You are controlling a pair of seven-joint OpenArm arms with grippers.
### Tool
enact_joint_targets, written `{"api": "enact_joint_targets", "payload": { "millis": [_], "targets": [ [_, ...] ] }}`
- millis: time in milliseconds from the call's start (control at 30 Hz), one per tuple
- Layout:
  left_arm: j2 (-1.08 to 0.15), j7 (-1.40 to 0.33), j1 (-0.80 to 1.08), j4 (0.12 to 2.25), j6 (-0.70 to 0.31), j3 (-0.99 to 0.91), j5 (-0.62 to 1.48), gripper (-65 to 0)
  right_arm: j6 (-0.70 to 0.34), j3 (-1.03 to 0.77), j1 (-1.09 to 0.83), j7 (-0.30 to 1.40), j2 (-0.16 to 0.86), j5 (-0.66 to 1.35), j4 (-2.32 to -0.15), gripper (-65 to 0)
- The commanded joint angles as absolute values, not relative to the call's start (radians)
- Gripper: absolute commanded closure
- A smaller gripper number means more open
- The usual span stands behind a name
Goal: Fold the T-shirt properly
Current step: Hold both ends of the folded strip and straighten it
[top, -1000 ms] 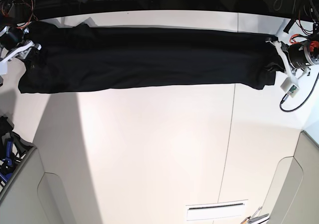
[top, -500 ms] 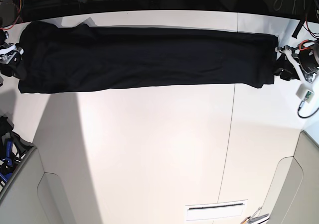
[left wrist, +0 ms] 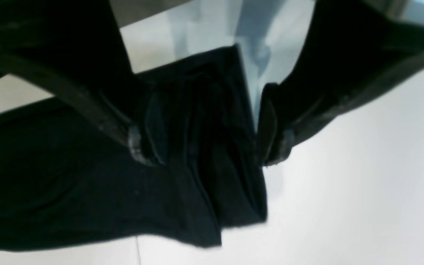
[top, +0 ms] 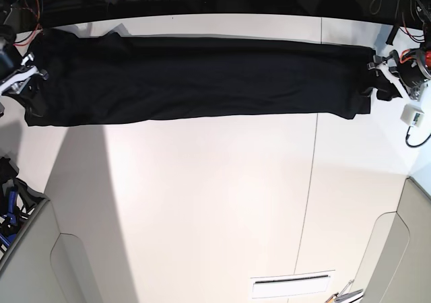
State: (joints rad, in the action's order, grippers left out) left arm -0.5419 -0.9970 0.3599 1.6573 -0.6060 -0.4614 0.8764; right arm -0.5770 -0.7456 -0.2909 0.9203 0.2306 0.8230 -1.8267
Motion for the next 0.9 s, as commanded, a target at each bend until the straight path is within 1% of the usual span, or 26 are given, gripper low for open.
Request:
{"api": "enact_joint_targets", "payload": {
  "millis": [0, 100, 267, 467, 667, 867],
  "targets": [
    [-0.550, -0.969, 0.355, 1.665, -0.610, -0.472, 0.863, -40.7, -0.580, -0.729, -0.289, 0.883, 0.247, 0.810, -1.823, 0.0],
    [-0.531, -0.945, 0.355, 1.665, -0.615, -0.472, 0.791, -40.6, -0.580, -0.670, -0.289, 0.838, 0.247, 0.745, -1.752, 0.0],
    [-0.532, -0.942, 0.355, 1.665, -0.615, -0.472, 0.795, -40.7, -0.580, -0.612, -0.289, 0.738, 0.247, 0.695, -1.600, 0.0],
    [-0.531, -0.912, 0.355, 1.665, -0.615, -0.472, 0.792, -40.7, -0.580, -0.598, -0.263, 0.722, 0.247, 0.696, -1.465, 0.0],
    [-0.526, -0.912, 0.355, 1.657, -0.614, -0.472, 0.781, -40.7, -0.580, -0.598, -0.255, 0.722, 0.249, 0.735, -1.447, 0.0],
    [-0.526, -0.908, 0.355, 1.592, -0.614, -0.472, 0.783, -40.7, -0.580, -0.598, -0.255, 0.722, 0.249, 0.749, -1.447, 0.0]
  ]
}}
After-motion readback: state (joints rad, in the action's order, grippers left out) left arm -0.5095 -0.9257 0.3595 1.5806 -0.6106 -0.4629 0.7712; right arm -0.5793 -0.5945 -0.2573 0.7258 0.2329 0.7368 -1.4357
